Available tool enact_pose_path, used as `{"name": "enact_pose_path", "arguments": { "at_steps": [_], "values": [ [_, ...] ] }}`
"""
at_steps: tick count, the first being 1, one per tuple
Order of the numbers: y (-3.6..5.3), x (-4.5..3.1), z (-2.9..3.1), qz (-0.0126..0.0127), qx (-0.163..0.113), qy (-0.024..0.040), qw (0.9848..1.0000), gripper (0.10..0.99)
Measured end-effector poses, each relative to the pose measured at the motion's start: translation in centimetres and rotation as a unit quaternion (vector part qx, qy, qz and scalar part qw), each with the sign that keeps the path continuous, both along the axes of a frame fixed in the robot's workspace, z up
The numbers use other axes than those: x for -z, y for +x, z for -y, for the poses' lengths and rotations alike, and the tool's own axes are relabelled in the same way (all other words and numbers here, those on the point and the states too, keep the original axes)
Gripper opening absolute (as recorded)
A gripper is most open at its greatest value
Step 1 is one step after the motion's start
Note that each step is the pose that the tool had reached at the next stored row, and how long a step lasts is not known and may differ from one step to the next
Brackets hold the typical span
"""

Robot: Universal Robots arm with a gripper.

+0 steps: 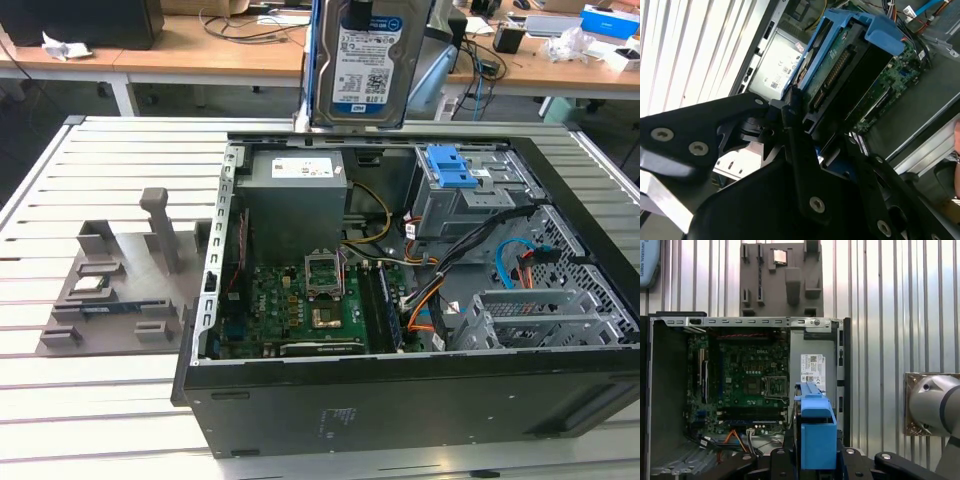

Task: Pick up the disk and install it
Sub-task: 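Pick up the disk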

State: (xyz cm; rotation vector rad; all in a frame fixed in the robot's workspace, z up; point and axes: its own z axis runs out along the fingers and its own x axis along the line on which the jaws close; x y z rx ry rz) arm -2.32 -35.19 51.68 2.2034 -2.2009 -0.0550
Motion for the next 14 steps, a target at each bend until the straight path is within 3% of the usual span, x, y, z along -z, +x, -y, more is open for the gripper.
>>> {"name": "enact_pose_path", "arguments": {
  "at_steps": [5,14],
  "values": [
    [0.03,0.0,1.9,0.0,0.0,0.0,1.0,0.365],
    [0.06,0.01,4.57,-0.0001,0.0,0.0,1.0,0.365]
  ]
}}
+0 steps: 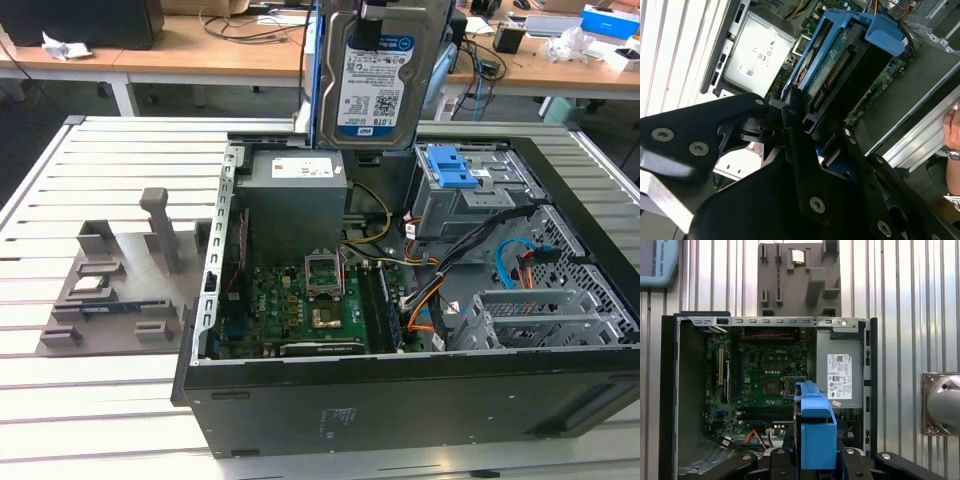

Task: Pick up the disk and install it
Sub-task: 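Pick up the disk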

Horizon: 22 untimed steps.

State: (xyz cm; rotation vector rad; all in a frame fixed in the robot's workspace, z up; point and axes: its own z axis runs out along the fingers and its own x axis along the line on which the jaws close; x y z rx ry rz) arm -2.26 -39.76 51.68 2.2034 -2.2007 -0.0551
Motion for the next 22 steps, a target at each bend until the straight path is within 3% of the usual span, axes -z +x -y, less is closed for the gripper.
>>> {"name": "enact_pose_path", "arguments": {
  "at_steps": [4,8,13,17,19,22],
  "values": [
    [0.01,0.0,1.31,0.0,0.0,0.0,1.0,0.365],
    [0.01,0.0,3.27,0.0,0.0,0.0,1.0,0.365],
    [0.01,0.0,6.12,0.0,0.0,-0.0001,1.0,0.365],
    [0.01,0.01,7.86,0.0,0.0,-0.0001,1.0,0.365],
    [0.01,0.0,8.25,0.0,0.0,-0.0002,1.0,0.365],
    [0.01,0.0,9.29,0.0,0.0,-0.0002,1.0,0.365]
  ]
}}
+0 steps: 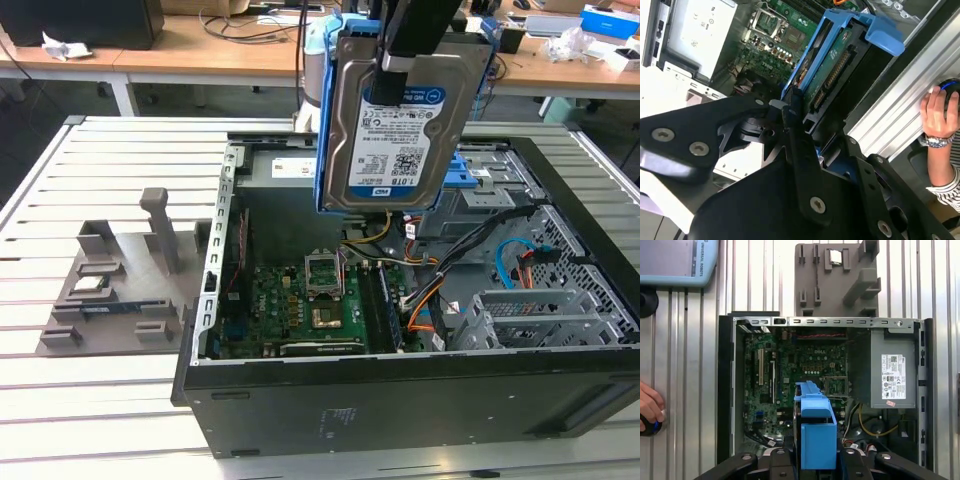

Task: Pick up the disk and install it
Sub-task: 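Pick up the disk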

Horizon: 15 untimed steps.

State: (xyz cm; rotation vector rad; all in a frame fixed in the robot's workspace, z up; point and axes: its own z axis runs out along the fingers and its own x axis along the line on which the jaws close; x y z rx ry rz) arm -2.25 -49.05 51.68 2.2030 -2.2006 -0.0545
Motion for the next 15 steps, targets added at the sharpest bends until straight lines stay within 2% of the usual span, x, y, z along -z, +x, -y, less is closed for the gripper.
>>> {"name": "enact_pose_path", "arguments": {
  "at_steps": [1,11,15],
  "values": [
    [0.0,0.0,0.41,0.0,0.0,0.0,1.0,0.365],
    [0.01,0.0,2.4,0.0,0.0,-0.0001,1.0,0.365],
    [0.02,0.0,3.39,0.0,0.0,-0.0001,1.0,0.365]
  ]
}}
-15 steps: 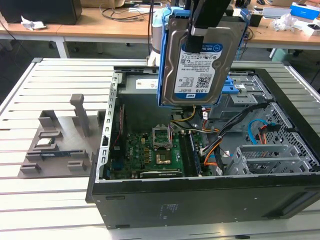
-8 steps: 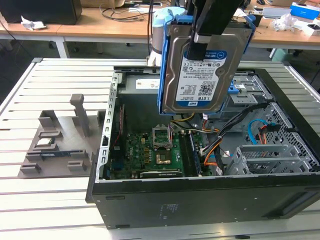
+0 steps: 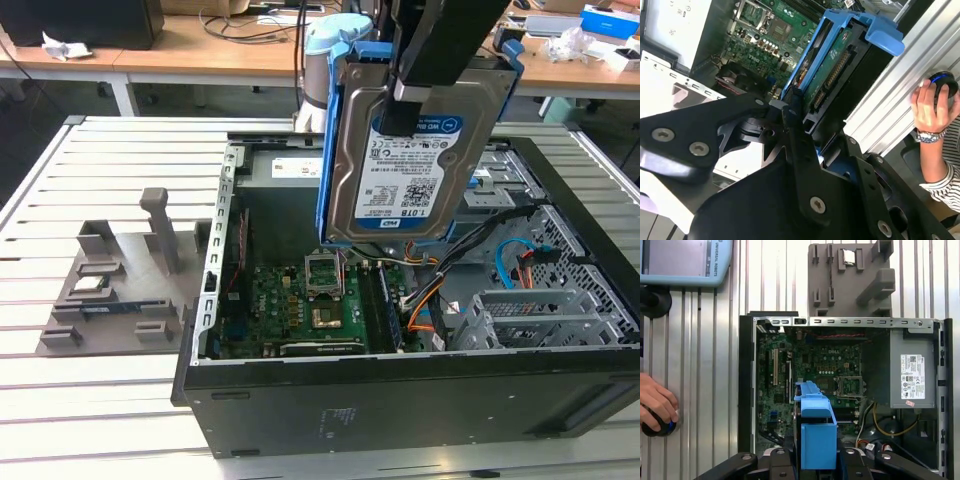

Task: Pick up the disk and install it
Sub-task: 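Pick up the disk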

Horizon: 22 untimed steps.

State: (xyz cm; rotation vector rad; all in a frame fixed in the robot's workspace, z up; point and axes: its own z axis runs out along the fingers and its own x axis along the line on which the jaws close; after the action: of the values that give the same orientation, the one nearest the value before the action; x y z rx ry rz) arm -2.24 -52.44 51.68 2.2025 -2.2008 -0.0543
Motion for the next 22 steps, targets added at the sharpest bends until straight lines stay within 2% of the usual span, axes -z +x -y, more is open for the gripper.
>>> {"name": "enact_pose_path", "arguments": {
  "at_steps": [9,12,19,22],
  "values": [
    [0.01,0.0,1.75,0.0,0.0,0.0,1.0,0.365],
    [0.03,0.0,2.78,0.0,0.0,0.0,1.0,0.365],
    [0.04,0.0,4.46,0.0,0.0,0.0,1.0,0.365],
    [0.04,0.0,4.96,0.0,0.0,0.0,1.0,0.365]
  ]
}}
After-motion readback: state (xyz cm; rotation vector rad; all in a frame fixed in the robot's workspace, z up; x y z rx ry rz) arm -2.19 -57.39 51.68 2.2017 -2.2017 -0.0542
